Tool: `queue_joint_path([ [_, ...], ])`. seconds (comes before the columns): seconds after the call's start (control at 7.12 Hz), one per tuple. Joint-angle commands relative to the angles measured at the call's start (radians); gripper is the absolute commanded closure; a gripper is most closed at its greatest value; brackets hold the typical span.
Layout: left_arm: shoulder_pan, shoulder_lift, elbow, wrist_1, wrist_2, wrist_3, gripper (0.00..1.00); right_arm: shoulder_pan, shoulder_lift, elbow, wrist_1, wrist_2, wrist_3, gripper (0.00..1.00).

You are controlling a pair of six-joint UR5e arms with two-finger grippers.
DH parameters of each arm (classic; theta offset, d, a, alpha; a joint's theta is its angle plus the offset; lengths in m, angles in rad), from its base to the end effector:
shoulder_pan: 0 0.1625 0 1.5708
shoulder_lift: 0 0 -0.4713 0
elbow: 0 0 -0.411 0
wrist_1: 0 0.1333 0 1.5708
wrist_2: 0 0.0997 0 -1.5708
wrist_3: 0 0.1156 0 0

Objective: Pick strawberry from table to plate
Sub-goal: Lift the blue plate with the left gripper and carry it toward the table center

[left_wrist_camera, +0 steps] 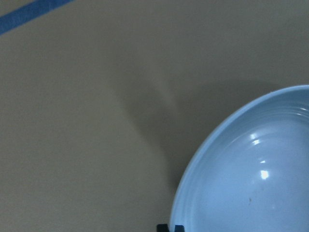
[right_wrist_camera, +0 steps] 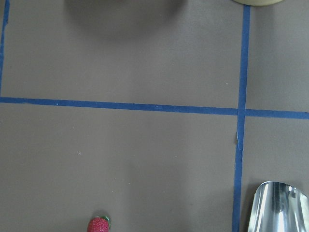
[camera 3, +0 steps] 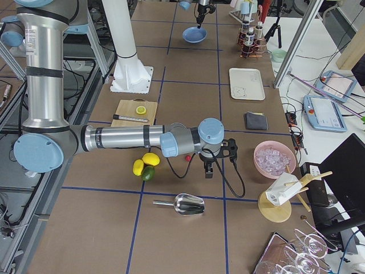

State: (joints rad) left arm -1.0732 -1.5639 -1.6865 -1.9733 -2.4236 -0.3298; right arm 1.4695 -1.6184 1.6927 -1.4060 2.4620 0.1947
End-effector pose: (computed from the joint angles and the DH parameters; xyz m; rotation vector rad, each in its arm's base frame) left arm 0.2121 -0.4873 0.6067 0.1045 0.9602 0.3725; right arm -0.0076 -0.5033 0.6497 0.0898 -0.9096 -0.0197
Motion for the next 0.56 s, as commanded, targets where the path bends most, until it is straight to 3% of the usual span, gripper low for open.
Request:
queue_joint_path([
  [0.0,0.019,-0.120,-0.111,-0.015,-0.006,-0.388,1.00,0.000,0.002,0.004,0.001,0.018,0.003,0.00],
  [0.28,0.231,-0.343,-0.082,-0.103,0.014,-0.858,1.00,-0.011,0.003,0.002,0.001,0.018,0.005,0.00],
  [0.42,0.319,-0.455,-0.059,-0.102,0.082,-1.028,1.00,-0.015,0.003,-0.002,0.001,0.018,0.003,0.00],
])
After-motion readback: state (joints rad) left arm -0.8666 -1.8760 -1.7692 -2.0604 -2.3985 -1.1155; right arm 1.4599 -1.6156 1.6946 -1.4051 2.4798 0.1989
